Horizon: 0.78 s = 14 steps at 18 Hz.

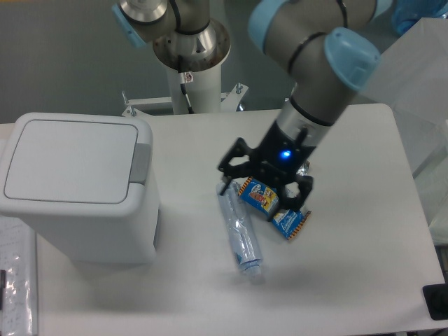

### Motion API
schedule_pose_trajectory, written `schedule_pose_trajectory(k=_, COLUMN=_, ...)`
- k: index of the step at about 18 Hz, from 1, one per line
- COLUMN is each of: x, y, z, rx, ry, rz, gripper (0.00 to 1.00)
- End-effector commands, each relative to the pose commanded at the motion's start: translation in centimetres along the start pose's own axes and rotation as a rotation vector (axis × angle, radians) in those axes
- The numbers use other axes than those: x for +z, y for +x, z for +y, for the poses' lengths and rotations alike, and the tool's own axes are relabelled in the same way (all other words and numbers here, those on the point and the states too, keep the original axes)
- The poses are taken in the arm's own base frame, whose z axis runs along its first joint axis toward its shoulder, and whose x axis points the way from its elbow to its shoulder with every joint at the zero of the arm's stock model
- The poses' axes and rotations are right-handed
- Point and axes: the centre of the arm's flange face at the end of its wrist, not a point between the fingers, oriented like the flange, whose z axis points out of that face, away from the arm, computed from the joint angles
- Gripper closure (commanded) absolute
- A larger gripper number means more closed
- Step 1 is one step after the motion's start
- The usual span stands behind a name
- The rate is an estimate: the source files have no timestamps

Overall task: Open the trash can
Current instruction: 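Move the gripper over the table toward the trash can lid, then push the gripper against the lid edge to flip the lid open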

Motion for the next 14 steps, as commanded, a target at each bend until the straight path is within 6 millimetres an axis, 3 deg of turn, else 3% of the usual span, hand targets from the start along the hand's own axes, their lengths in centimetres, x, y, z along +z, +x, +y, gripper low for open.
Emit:
schedule_pose_trajectory(k=4, x=-0.4, y=3.8, z=-0.9, rx=0.025, ry=0.007, rz=0.004, gripper=0.00)
schedule_pose_trajectory(k=9, x=-0.1, y=7.9, z=0.9, rx=0.038, ry=-0.004, rz=0.015, gripper=0.00)
schedule_pose_trajectory(k=14, x=1.5, y=8.7, z=1.4, rx=0.066, ry=-0.006, rz=0.015, gripper=0.00)
